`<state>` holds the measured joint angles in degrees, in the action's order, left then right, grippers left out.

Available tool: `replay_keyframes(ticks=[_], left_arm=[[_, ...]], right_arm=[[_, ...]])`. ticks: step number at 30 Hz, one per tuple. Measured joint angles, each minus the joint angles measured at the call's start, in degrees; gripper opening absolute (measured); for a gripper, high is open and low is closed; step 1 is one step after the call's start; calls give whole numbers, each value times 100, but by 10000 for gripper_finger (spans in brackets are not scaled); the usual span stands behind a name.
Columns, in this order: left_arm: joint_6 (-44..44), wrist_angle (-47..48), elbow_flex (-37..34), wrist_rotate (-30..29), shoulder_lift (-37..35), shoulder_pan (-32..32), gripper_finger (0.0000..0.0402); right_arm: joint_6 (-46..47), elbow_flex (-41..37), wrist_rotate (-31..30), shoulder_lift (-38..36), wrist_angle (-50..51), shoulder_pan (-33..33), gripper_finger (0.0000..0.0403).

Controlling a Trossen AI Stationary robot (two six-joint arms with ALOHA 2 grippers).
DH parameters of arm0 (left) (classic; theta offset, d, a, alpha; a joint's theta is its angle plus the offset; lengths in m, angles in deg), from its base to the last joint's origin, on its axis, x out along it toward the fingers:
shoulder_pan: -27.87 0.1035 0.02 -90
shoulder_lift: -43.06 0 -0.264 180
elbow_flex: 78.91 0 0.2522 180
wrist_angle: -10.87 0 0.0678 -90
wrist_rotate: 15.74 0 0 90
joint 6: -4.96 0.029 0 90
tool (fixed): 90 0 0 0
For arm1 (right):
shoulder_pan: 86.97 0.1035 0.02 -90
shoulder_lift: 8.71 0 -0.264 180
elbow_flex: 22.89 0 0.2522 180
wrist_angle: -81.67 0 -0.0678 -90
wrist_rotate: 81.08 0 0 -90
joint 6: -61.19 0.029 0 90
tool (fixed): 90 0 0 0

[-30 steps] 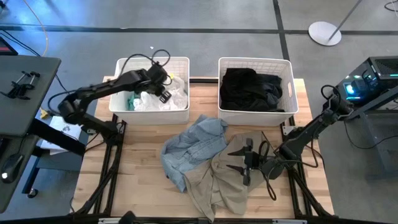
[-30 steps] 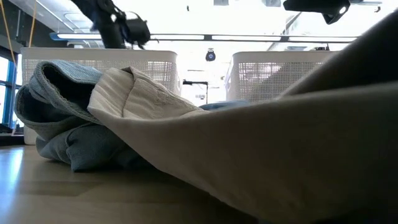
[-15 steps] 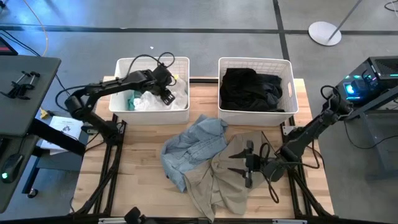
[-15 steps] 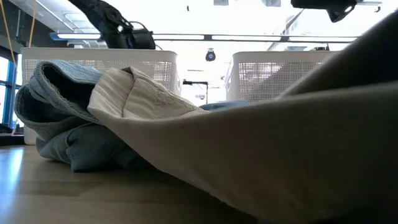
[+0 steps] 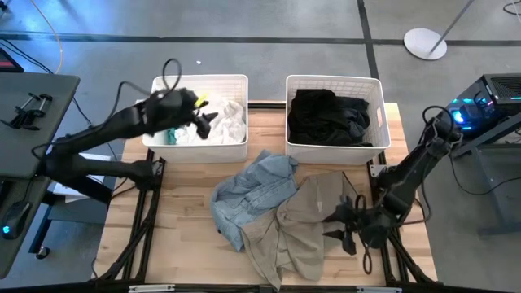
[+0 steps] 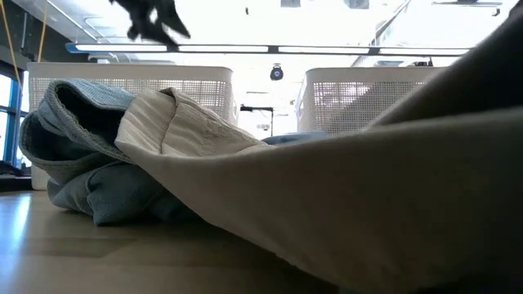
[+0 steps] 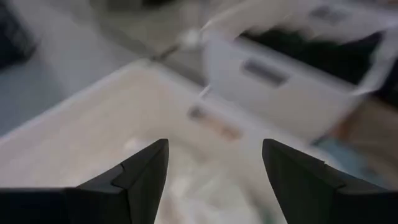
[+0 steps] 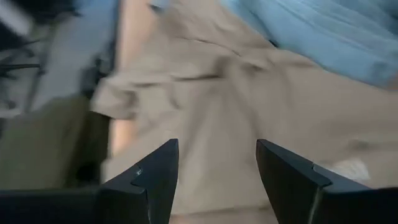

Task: Sort clothes
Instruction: Put the light brown shorts into the left white laundry bin

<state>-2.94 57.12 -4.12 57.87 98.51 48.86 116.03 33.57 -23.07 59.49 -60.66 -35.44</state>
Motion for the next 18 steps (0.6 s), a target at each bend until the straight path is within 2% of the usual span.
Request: replay_keyframes(ticks=[5,9,13,18], left_arm=[[0,-526,-203,-852,-431,-1477,250],[-12,-823,-502,-983,-473,-2275,250],[-110,-1026,-767,-1052,-357,-2743,250],[-245,-1097,-1007,-1412,-164,-3086,250]], right_arm=[[453,-59,-905,283,681,-13,204],[-297,-83,-1004,533,664,-425,206],[-838,-83,-660,776,622,-996,228],[-1164,-83,28,1279,388,-1692,288]])
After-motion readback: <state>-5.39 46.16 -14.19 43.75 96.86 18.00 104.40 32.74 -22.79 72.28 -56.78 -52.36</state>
